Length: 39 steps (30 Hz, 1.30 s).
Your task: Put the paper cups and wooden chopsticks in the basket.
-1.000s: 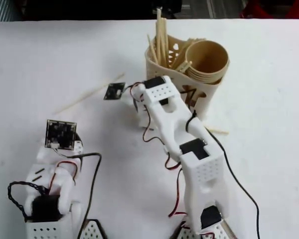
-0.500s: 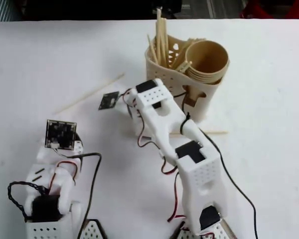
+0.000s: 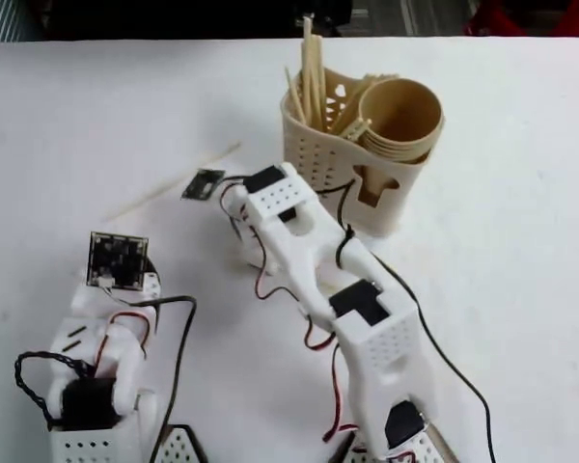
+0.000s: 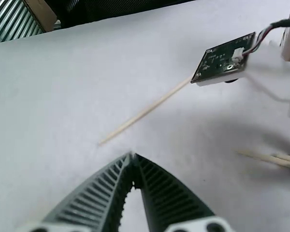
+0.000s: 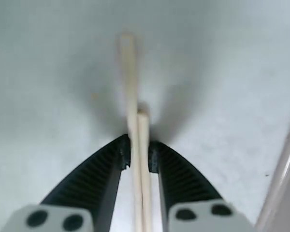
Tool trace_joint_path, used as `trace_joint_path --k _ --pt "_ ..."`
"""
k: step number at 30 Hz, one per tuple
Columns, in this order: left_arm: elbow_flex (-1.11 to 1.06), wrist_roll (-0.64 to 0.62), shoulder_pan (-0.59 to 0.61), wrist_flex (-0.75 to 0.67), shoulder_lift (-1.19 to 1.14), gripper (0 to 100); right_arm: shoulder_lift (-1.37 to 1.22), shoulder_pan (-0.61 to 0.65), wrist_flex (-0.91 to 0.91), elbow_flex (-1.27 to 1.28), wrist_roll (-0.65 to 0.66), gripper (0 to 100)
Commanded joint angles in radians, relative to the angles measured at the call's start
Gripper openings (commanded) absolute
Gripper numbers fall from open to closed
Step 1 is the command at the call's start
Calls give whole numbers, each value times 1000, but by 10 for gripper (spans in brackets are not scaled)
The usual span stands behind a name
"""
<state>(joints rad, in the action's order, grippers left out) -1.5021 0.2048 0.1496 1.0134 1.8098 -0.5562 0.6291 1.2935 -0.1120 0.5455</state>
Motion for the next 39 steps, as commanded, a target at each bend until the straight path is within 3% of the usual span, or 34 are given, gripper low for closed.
trace_joint_path --k 1,5,10,15,21,39 --pt "8 11 5 -20 12 27 33 71 -87 -14 -87 19" --pt "8 11 5 -20 12 27 38 74 -90 -15 -129 36" --pt "8 11 5 -20 12 27 131 67 24 -18 -130 155" --pt "8 11 5 -20 12 27 252 67 166 11 -123 156" --pt "8 11 5 -20 12 27 341 25 176 183 -121 159" --pt "6 11 2 -20 12 27 526 -136 -209 643 -49 156"
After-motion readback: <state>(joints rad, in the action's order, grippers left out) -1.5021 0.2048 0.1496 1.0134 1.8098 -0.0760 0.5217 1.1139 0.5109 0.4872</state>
